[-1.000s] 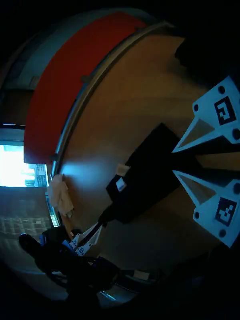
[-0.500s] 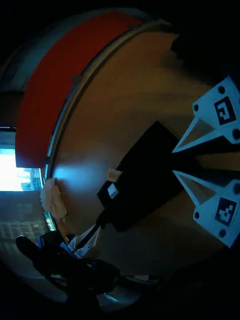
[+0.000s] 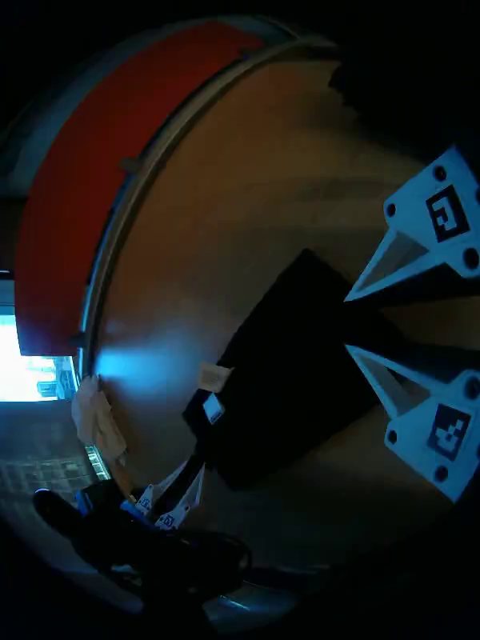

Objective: Fold towel

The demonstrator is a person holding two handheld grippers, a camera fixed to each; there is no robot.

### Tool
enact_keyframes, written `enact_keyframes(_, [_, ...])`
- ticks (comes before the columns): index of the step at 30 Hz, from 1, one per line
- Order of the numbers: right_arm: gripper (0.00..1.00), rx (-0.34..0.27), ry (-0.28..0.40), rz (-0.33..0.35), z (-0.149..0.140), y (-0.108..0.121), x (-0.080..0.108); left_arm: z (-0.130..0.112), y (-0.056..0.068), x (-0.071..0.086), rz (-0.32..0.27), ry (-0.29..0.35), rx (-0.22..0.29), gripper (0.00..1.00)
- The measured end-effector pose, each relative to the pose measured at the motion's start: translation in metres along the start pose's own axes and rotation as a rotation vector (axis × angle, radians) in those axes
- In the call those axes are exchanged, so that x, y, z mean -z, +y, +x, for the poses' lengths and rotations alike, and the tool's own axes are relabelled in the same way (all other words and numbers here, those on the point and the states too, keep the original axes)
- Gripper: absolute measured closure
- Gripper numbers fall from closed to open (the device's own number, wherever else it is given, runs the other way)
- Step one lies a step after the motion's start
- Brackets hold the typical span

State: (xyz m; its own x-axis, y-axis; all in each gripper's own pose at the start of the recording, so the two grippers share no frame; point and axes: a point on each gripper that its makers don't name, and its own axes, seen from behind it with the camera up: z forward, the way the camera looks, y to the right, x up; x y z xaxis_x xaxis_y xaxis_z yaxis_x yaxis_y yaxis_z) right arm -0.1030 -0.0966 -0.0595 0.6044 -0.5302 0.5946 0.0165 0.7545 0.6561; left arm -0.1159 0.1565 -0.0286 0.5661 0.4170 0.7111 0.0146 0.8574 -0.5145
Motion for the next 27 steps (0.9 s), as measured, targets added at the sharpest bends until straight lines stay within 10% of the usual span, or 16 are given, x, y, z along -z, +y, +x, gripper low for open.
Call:
enact_keyframes(13, [0.51, -0.004, 0.002, -0.065, 0.012, 0.026, -0.01, 0.017, -0.026, -0.01, 0.061, 0.013, -0.026, 0.53])
enact_keyframes(27, [0.34, -0.005, 0.017, -0.117, 0.022, 0.046, -0.011, 0.029, -0.044, -0.004, 0.103, 0.033, -0.016, 0.12])
